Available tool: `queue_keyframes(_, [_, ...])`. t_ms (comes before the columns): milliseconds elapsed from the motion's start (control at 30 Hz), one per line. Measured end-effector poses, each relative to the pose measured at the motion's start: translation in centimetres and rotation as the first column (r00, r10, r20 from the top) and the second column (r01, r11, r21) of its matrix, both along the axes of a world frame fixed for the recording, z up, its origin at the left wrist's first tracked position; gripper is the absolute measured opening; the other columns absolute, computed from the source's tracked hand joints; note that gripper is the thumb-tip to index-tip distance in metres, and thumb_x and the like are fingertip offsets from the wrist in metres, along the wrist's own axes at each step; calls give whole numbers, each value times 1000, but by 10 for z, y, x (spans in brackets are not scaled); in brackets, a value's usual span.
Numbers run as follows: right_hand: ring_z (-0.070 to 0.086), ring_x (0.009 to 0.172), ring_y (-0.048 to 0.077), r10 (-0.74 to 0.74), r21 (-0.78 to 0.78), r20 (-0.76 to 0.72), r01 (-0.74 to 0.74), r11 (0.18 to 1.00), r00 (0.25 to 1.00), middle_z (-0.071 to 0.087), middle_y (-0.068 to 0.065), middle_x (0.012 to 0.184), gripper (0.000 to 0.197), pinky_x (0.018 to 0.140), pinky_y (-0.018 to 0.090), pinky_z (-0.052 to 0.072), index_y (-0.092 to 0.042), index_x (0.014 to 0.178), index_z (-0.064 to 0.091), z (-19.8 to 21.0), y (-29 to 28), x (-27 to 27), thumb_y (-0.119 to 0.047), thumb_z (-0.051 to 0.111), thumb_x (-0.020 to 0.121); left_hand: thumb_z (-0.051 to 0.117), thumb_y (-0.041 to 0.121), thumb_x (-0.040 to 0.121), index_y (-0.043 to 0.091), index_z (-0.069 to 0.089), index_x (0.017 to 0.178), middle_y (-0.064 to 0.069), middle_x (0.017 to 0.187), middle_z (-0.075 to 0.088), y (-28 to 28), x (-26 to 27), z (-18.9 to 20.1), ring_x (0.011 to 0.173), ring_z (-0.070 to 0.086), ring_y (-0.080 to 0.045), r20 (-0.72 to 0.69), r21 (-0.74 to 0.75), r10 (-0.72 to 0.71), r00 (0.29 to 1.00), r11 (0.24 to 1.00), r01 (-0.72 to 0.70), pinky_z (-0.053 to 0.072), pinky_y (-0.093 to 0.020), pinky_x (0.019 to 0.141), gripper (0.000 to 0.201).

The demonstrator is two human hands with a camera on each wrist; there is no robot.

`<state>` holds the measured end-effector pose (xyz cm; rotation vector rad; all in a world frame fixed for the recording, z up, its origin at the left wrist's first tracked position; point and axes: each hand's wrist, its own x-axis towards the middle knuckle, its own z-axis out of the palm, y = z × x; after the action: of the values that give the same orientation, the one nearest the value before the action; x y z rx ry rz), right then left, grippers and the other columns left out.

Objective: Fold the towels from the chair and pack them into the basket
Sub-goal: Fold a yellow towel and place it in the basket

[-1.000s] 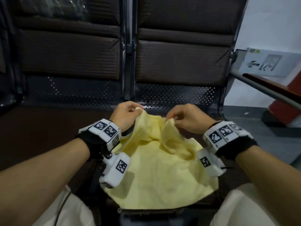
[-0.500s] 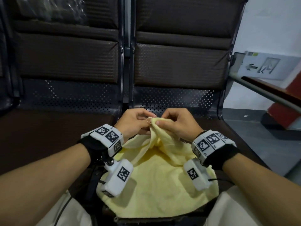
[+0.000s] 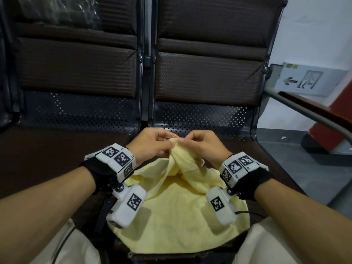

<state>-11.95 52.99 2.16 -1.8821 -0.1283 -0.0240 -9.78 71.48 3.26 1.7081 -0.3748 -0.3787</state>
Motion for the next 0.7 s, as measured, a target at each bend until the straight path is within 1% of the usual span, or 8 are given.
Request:
queue_keyframes(67, [57, 63, 10, 85, -145, 32, -80, 986, 996, 62, 0, 67, 26, 60, 23, 46, -12, 70, 65, 3, -6, 0, -35, 70, 81, 64, 6, 84, 16, 72, 93, -13, 87, 73, 2, 2, 1, 73, 66, -19, 109, 85, 10, 994, 996, -20, 56, -25, 61, 15])
queue_keyframes(133, [54, 63, 13, 202, -394, 11, -182, 901, 979, 60, 1, 69, 34, 62, 29, 43, -13, 71, 63, 7, -14, -1, -46, 65, 82, 64, 7, 80, 26, 73, 82, -3, 80, 73, 6, 5, 2, 71, 65, -15, 219, 147, 28, 975, 987, -61, 53, -27, 60, 21])
queue_keyframes(267, [59, 74, 20, 278, -819, -210, -324, 474, 937, 65, 3, 80, 46, 68, 32, 42, -13, 84, 65, 6, -30, -2, -57, 54, 86, 66, 14, 75, 33, 73, 75, 4, 75, 71, 18, 13, 7, 69, 63, -9, 314, 153, 139, 939, 969, -195, 52, -30, 68, 21])
queue_keyframes(333, [55, 81, 20, 224, -925, -202, -261, 277, 953, 63, -1, 79, 42, 78, 34, 30, -15, 82, 63, 5, -32, 0, -55, 51, 89, 68, 17, 71, 34, 72, 74, 7, 70, 69, 22, 13, 8, 64, 61, -3, 385, 194, 140, 912, 954, -228, 52, -22, 63, 17])
queue_keyframes(367, [52, 83, 18, 213, -953, -138, -188, 236, 967, 58, -4, 75, 37, 79, 34, 24, -18, 80, 60, 7, -32, 1, -52, 51, 89, 68, 18, 69, 33, 71, 73, 9, 66, 67, 24, 11, 9, 58, 58, 1, 427, 230, 130, 895, 942, -246, 48, -16, 58, 16])
queue_keyframes(500, [50, 84, 17, 215, -961, 193, 140, 237, 957, 45, -8, 72, 27, 72, 30, 11, -23, 72, 55, 24, -39, 1, -45, 53, 86, 69, 17, 69, 27, 70, 74, 10, 57, 59, 26, 9, 11, 49, 49, 2, 554, 283, 150, 819, 891, -354, 38, -6, 48, 11])
queue_keyframes(600, [54, 82, 18, 243, -951, 249, 189, 243, 938, 45, -6, 80, 30, 79, 33, 28, -30, 64, 46, 34, -36, -4, -44, 68, 78, 70, 18, 70, 26, 70, 76, 9, 56, 58, 29, 11, 11, 49, 48, -2, 579, 293, 175, 797, 867, -403, 39, -8, 48, 9])
queue_keyframes(700, [50, 73, 18, 211, -931, 279, 209, 300, 937, 43, -7, 87, 29, 62, 29, 34, -28, 66, 52, 40, -29, -12, -45, 77, 69, 70, 19, 71, 28, 68, 76, 6, 63, 62, 32, 12, 8, 54, 52, -4, 579, 338, 156, 800, 847, -410, 40, -11, 50, 10])
